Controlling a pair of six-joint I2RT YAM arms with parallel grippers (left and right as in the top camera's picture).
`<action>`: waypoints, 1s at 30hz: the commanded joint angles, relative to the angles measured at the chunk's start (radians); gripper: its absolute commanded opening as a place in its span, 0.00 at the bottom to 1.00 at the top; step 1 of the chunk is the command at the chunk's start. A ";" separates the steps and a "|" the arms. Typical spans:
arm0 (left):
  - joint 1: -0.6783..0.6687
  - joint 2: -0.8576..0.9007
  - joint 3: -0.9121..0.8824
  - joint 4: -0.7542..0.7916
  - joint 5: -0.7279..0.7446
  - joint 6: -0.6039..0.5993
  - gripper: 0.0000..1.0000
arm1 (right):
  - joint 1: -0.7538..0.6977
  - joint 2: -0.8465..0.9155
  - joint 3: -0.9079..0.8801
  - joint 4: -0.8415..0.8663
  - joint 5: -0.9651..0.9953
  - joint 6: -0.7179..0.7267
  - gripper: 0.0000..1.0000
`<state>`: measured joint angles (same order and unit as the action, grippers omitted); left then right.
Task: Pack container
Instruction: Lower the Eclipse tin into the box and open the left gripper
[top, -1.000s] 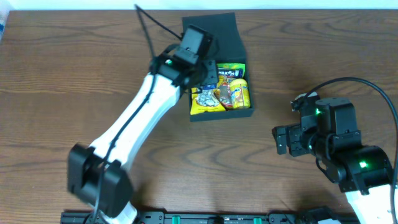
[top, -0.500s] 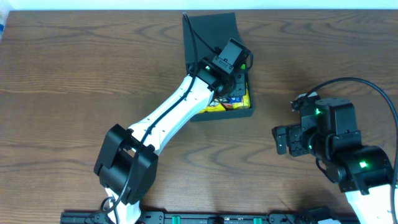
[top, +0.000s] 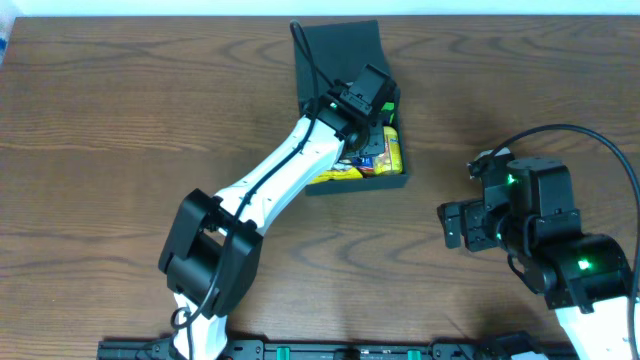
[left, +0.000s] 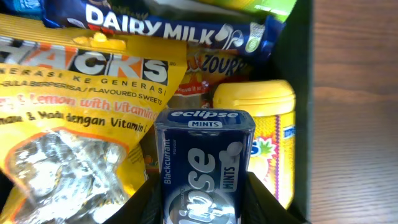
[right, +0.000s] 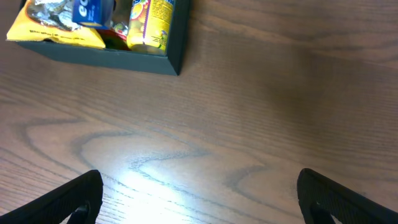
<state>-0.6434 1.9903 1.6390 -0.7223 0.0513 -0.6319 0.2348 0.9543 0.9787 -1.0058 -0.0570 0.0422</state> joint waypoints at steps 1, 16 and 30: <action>0.000 0.024 0.032 -0.001 -0.018 -0.008 0.06 | -0.007 -0.007 0.001 0.000 -0.007 0.013 0.99; -0.002 0.051 0.032 0.010 -0.007 -0.008 0.07 | -0.007 -0.007 0.001 0.000 -0.007 0.013 0.99; -0.006 0.051 0.032 0.009 -0.006 -0.008 0.31 | -0.007 -0.007 0.001 0.000 -0.007 0.013 0.99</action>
<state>-0.6453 2.0281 1.6390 -0.7101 0.0525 -0.6319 0.2348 0.9543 0.9787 -1.0058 -0.0566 0.0422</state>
